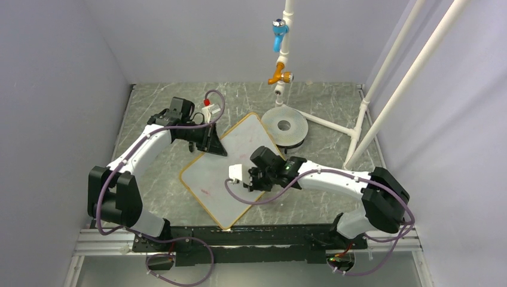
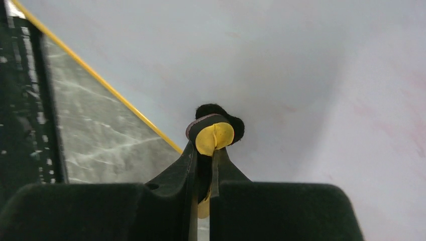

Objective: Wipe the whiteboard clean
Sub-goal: Erase the whiteboard, then place the whiteboard eraser at the center of the board.

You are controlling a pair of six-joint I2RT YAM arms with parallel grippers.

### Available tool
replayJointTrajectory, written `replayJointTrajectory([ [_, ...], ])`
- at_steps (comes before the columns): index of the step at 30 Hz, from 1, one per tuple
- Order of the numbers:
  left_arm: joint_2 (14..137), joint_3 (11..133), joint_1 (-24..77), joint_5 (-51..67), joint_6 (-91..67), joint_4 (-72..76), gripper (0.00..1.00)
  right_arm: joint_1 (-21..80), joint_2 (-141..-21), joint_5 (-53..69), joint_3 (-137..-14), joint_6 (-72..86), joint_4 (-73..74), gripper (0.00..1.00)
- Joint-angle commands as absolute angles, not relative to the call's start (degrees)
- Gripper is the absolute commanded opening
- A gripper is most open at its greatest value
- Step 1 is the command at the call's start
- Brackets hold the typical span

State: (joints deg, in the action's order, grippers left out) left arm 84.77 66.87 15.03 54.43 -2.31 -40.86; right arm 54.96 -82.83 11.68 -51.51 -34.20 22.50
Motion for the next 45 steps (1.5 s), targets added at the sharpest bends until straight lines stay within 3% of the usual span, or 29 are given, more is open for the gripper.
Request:
replayJointTrajectory([
  [1,81.8,68.8,16.5,63.5,-2.1,-39.0,0.0,56.7,-83.7,13.7,-55.3,-34.9,20.5,0.0],
  [15,81.8,71.7,17.1,63.1,-0.7,-42.3,0.0,33.3,-81.7,16.4,-63.1,-33.0,18.3,0.0],
  [23,79.8,78.9,16.6,54.2,4.5,-51.1,0.0,25.4,-66.6,31.7,-53.8,-46.4,33.0,0.0],
  [32,76.2,85.5,16.5,48.6,6.4,-56.5,0.0,22.3,-65.1,31.0,-38.3,-54.0,33.2,0.02],
  [35,75.7,87.2,16.5,48.4,7.1,-57.8,0.0,22.4,-68.5,31.3,-37.8,-56.3,33.8,0.16],
  [40,74.6,86.9,16.8,48.8,7.6,-58.2,0.0,22.3,-70.9,32.0,-41.0,-57.2,36.9,0.64],
  [43,74.1,86.4,17.3,48.5,7.8,-58.2,0.0,22.1,-69.1,33.7,-44.6,-57.3,39.7,0.85],
  [45,74.2,86.3,18.0,47.7,8.0,-58.6,0.0,22.0,-68.1,35.2,-46.9,-58.4,42.1,0.94],
])
